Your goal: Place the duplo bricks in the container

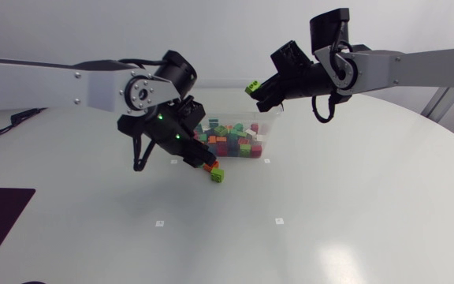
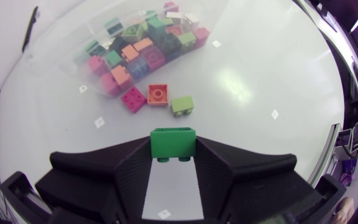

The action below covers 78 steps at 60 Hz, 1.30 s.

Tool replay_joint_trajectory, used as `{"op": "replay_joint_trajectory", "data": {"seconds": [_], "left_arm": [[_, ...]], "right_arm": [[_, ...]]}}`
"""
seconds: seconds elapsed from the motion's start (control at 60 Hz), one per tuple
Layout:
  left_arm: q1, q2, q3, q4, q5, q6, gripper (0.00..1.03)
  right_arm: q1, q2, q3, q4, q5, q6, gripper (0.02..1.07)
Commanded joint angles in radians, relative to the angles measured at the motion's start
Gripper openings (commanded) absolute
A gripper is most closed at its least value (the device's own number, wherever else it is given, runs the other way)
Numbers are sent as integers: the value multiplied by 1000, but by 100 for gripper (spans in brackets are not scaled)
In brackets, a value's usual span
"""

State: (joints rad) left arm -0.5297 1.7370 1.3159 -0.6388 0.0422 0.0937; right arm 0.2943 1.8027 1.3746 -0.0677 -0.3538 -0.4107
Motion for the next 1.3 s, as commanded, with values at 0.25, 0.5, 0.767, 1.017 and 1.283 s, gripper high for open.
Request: {"op": "replay_joint_trajectory", "data": {"seconds": [0.25, 0.5, 0.767, 1.017, 1.283], "left_arm": [[85, -85, 178, -27, 10, 69, 33], [111, -50, 232, 82, 64, 101, 33], [158, 64, 352, 134, 131, 104, 34], [192, 187, 421, 189, 140, 103, 34], [208, 289, 487, 223, 157, 98, 36]], "right_arm": [[43, 66, 86, -32, 58, 12, 88], [54, -20, 41, -29, 79, 18, 92], [59, -215, -141, -12, 73, 18, 92], [109, -335, -338, -17, 70, -5, 92], [138, -301, -451, -11, 73, -34, 92]]}}
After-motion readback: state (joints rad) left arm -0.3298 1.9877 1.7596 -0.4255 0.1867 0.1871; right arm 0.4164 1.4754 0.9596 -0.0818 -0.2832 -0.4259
